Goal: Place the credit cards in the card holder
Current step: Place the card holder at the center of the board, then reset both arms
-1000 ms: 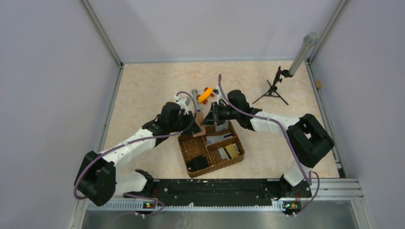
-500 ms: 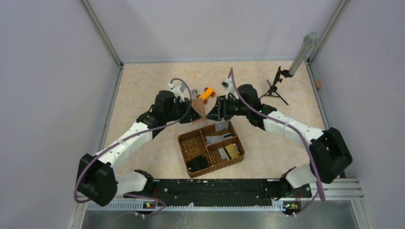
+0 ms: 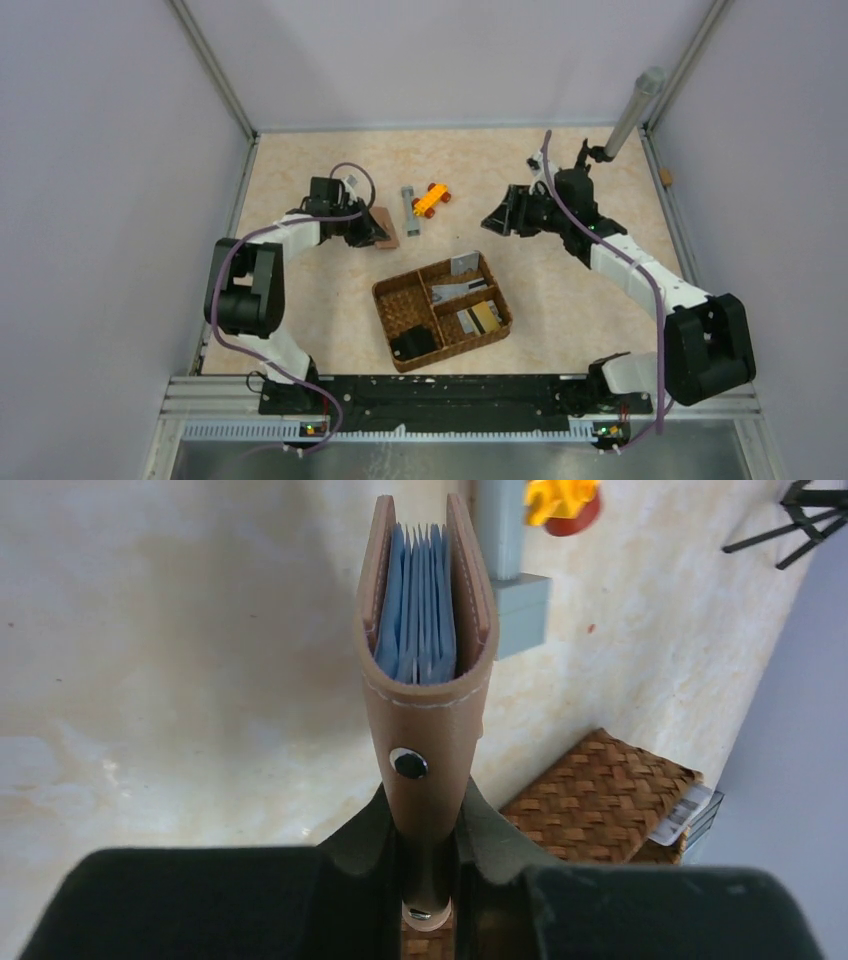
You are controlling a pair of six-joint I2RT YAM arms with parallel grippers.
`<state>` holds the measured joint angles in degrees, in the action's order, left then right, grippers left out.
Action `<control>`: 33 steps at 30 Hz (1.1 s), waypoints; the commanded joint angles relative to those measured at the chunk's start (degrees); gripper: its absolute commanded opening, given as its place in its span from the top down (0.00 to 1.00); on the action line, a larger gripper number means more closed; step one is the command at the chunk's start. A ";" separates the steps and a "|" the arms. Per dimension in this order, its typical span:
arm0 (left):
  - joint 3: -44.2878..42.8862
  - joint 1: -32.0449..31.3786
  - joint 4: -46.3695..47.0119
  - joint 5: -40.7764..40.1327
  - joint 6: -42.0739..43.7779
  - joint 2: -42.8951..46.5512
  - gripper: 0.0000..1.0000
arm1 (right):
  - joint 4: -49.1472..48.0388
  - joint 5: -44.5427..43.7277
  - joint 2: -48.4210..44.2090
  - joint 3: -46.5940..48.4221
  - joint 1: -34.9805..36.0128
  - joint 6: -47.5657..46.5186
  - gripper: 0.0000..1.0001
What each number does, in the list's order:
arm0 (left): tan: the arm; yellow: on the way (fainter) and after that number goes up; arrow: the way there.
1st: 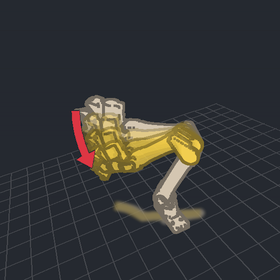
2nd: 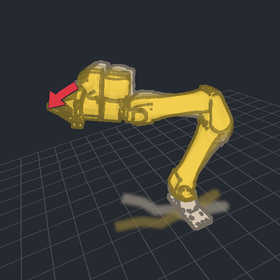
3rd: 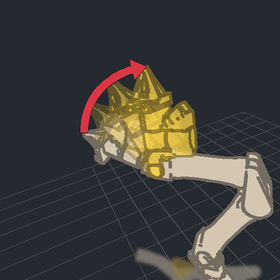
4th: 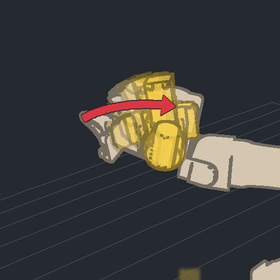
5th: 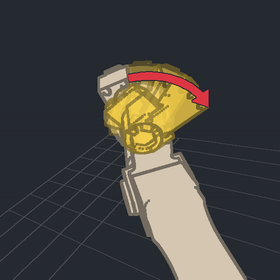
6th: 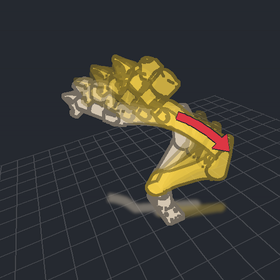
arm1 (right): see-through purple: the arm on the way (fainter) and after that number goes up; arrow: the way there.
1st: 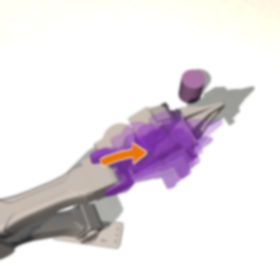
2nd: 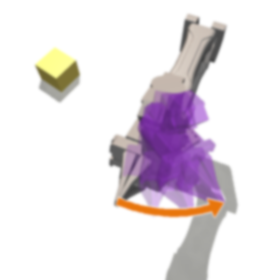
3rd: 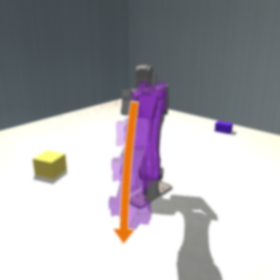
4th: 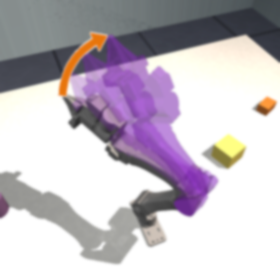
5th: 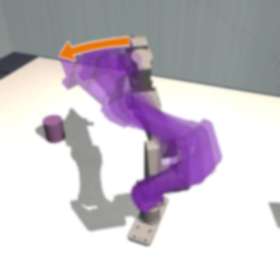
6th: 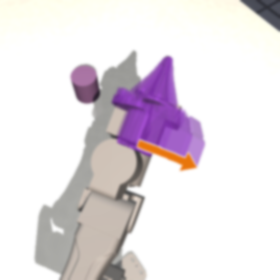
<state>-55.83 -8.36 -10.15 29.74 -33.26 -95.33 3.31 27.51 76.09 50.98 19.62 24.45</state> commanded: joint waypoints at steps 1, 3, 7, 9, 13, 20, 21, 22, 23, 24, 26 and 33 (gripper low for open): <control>-0.78 1.93 3.47 1.99 1.21 -2.24 0.99 | -0.76 1.01 -3.83 -1.66 -2.24 -1.66 0.38; -1.09 2.49 1.78 0.16 2.13 -3.13 0.86 | -0.11 -0.21 -4.34 -2.20 -3.04 -1.99 0.37; -0.65 3.18 -2.05 -7.86 3.95 -0.22 0.29 | 1.33 -4.08 -6.16 -3.23 -4.39 -2.95 0.29; -0.15 3.82 -3.79 -12.64 4.49 3.09 0.13 | 2.17 -7.00 -7.58 -3.74 -5.04 -3.31 0.27; 1.76 6.51 -6.13 -19.70 3.12 12.56 0.01 | 5.22 -16.27 -10.68 -3.55 -5.52 -4.09 0.27; 5.82 7.98 -7.08 -30.68 5.21 35.02 0.01 | 8.79 -30.12 -17.60 -3.67 -5.48 -6.88 0.25; 6.14 7.94 -7.15 -32.25 6.21 37.64 0.01 | 8.47 -31.37 -19.06 -4.14 -5.51 -7.16 0.25; 6.68 8.00 -7.13 -33.04 7.32 40.17 0.01 | 7.75 -32.32 -20.72 -4.86 -5.47 -7.55 0.24; 6.77 8.01 -7.53 -33.72 8.34 42.12 0.01 | 6.97 -33.24 -22.46 -5.70 -5.50 -7.91 0.24; 6.86 8.00 -8.21 -34.41 8.98 44.00 0.01 | 6.22 -33.95 -24.17 -6.52 -5.47 -8.31 0.24; 7.14 7.99 -9.36 -35.41 10.07 47.43 0.01 | 4.94 -35.70 -27.81 -7.79 -5.53 -8.87 0.24; 9.10 7.96 -10.08 -36.41 11.81 52.33 0.01 | 5.20 -40.04 -32.49 -9.10 -5.47 -10.68 0.23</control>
<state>-47.77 -0.32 -19.00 -4.86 -23.59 -43.94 10.20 -8.29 44.99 42.37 14.55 15.79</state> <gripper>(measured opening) 0.986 0.773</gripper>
